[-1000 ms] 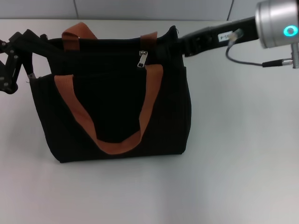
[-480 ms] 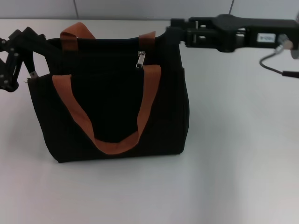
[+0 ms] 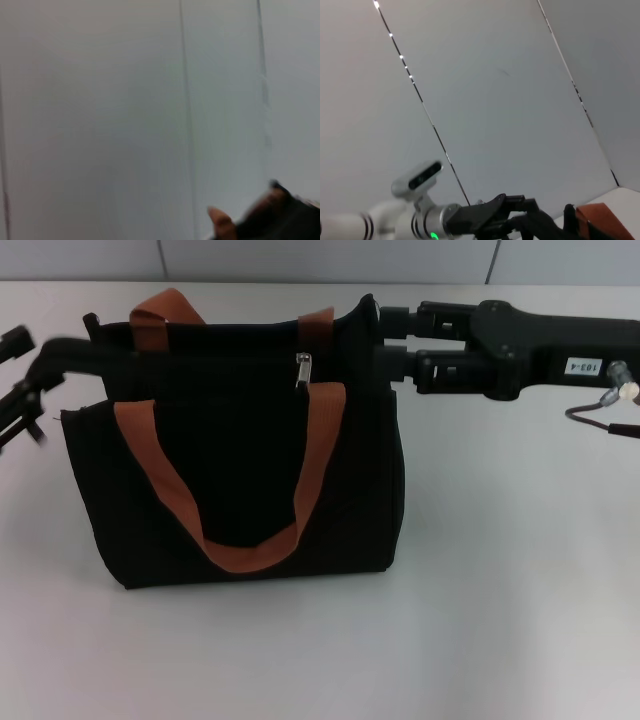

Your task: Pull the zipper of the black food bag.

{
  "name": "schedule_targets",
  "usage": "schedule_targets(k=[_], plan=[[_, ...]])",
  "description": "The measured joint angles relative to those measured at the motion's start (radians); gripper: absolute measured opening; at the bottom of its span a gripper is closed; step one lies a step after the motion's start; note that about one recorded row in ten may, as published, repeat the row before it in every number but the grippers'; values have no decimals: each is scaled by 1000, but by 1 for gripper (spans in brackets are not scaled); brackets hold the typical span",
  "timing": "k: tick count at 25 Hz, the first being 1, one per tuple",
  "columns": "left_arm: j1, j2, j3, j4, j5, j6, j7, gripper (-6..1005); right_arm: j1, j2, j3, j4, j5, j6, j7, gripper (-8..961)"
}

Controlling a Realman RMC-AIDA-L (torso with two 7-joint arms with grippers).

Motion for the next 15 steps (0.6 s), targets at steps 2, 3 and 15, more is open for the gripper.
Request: schedule_targets(k=[2, 3, 15], plan=[[-2, 17, 2, 21, 28, 17, -44, 342, 0, -3, -5, 12, -1, -5, -33, 762], [-15, 75, 23, 51, 87, 82, -159, 379, 0, -3, -8, 17, -5, -11, -56, 762], [-91, 94, 203, -25, 48, 229, -295, 825, -4, 7, -6, 190, -22, -103, -452, 762]])
